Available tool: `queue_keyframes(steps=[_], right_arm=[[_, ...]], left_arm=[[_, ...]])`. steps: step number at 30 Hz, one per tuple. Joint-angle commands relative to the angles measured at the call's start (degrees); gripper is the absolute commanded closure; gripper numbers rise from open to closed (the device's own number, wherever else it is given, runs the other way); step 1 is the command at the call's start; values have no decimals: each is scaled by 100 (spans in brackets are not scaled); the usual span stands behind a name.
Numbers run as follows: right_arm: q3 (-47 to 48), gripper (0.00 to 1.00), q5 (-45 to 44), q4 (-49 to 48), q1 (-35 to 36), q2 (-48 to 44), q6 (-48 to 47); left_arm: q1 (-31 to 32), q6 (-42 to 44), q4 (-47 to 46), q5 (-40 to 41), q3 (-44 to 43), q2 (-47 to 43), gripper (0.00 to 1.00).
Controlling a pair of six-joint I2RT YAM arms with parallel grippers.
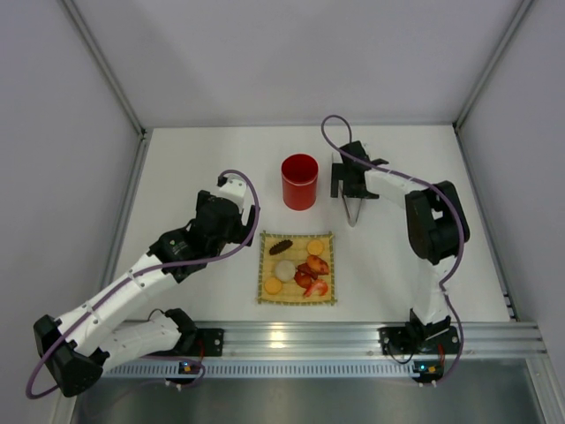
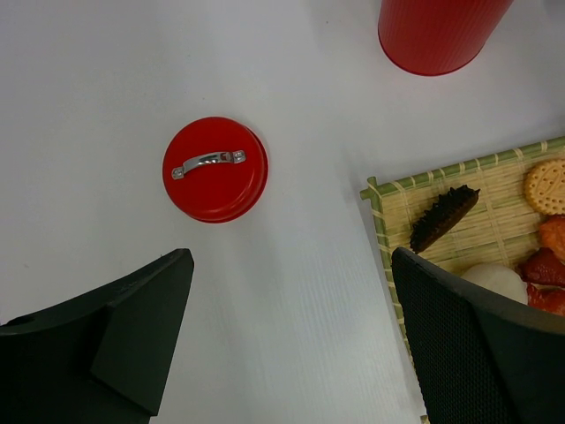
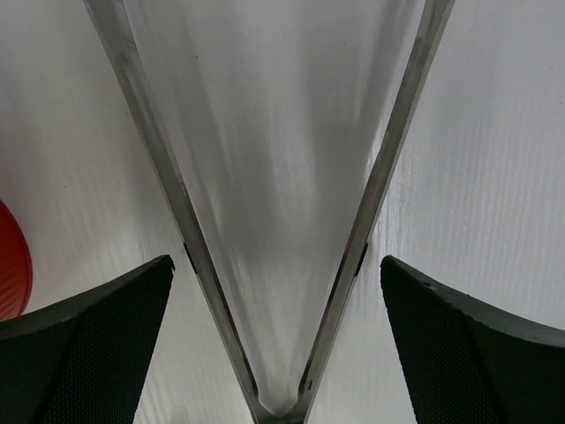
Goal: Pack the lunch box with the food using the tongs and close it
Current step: Pick up the clamp at the center of the board.
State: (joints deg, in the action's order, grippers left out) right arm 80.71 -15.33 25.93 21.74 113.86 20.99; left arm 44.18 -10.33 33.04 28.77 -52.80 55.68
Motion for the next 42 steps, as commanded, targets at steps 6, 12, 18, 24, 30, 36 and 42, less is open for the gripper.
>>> queue_keyframes(steps=[6, 12, 18, 24, 30, 36, 42], right_arm=[[51, 2, 136, -281, 59, 189, 1], [-125, 12, 153, -449, 15, 154, 19], [-433, 32, 197, -668, -38, -30, 36], [-714, 44, 162, -730, -64, -442, 19], [-793, 46, 31, -493, -73, -1180, -43], [-1003, 46, -22, -220, -29, -1936, -60], [-1381, 48, -5, -89, -20, -2639, -8]], left_arm=[[3, 4, -122, 5, 41, 4, 1], [3, 4, -122, -3, 41, 4, 1], [3, 13, -122, -3, 41, 4, 1], [3, 4, -122, -12, 41, 22, 1], [3, 4, -122, 5, 41, 22, 1], [3, 4, -104, 32, 41, 22, 1], [3, 4, -122, 14, 41, 31, 1]])
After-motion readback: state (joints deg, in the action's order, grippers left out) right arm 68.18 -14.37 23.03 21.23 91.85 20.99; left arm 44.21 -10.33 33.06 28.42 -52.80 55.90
